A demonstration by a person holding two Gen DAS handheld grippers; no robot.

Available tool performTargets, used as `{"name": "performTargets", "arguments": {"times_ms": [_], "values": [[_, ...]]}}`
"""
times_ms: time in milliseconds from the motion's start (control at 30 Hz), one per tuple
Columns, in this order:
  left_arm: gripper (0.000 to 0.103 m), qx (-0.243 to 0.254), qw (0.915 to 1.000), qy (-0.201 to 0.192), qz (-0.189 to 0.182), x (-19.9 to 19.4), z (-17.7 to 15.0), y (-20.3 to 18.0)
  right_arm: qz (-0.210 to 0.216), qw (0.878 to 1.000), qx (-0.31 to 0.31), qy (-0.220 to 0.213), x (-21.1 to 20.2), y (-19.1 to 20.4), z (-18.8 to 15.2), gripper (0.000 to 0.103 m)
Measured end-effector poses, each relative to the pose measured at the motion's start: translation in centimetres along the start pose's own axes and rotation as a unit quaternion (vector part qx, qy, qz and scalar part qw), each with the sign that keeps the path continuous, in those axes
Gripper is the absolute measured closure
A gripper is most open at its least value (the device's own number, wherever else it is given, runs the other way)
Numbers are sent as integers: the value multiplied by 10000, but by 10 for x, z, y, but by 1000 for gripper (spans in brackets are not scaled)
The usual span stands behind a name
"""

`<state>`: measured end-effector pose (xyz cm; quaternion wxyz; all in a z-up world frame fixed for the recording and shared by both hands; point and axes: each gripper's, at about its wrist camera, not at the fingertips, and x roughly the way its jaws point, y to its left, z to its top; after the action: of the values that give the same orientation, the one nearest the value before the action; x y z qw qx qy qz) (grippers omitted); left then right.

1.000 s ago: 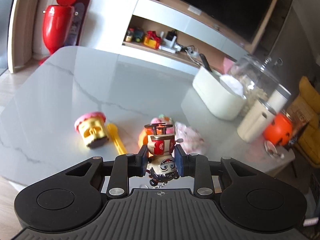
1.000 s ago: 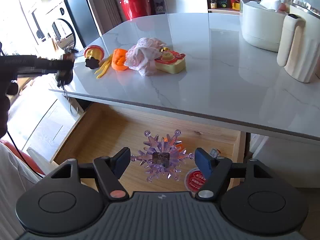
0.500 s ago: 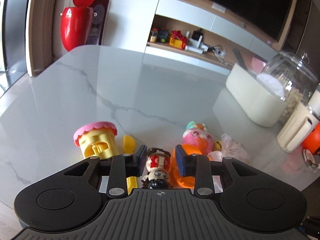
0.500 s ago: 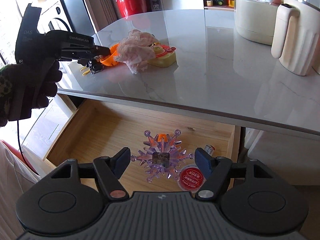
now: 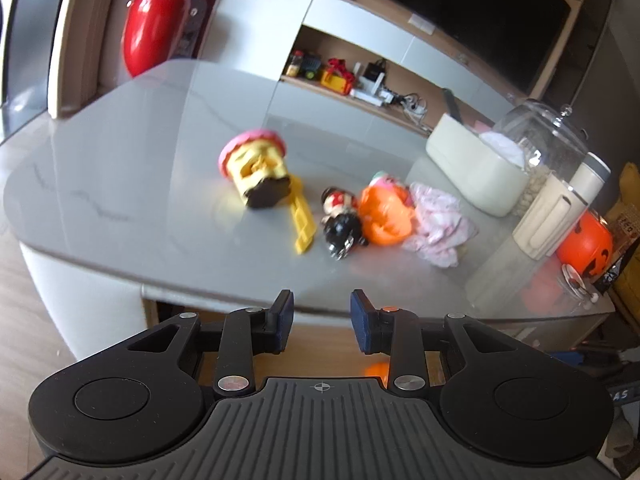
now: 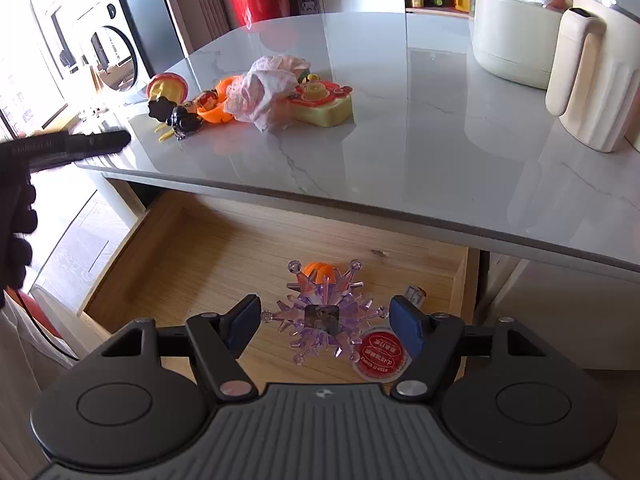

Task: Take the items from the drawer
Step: 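Release the snowflake on the countertop with the right tool while the left tool reaches into the drawer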

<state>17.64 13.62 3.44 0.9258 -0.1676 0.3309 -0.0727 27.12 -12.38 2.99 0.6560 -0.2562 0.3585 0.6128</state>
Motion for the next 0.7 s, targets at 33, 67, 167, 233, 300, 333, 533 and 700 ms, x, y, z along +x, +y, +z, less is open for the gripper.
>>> {"name": "performTargets", "arguments": {"times_ms": [33, 67, 167, 233, 300, 333, 533, 700], "values": [[69, -102, 9999, 105, -3, 2, -1, 4, 44, 10000, 47, -37, -5, 0, 3, 32], [69, -124, 9997, 195, -12, 2, -2, 6, 79, 9999, 72, -77, -9, 0, 7, 32], [69, 93, 9990, 430, -20, 4, -7, 3, 8, 9995, -35, -326, -20, 7, 29, 32], [69, 228, 9973, 696, -98, 10, -15, 0, -121, 9978, -217, -619, -28, 14, 52, 32], [69, 402, 9941, 996, -177, 17, -25, -6, -167, 9962, -336, -787, -28, 19, 75, 32], [69, 531, 9919, 1135, -202, 21, -30, -10, -177, 9958, -360, -826, -25, 21, 87, 32], [69, 1502, 9789, 1387, -43, 21, -50, -28, -90, 9983, 3, -574, 9, 14, 130, 8], [69, 1595, 9769, 1409, -186, 21, -53, -32, -167, 9986, 157, -469, 4, -2, 115, 7]]}}
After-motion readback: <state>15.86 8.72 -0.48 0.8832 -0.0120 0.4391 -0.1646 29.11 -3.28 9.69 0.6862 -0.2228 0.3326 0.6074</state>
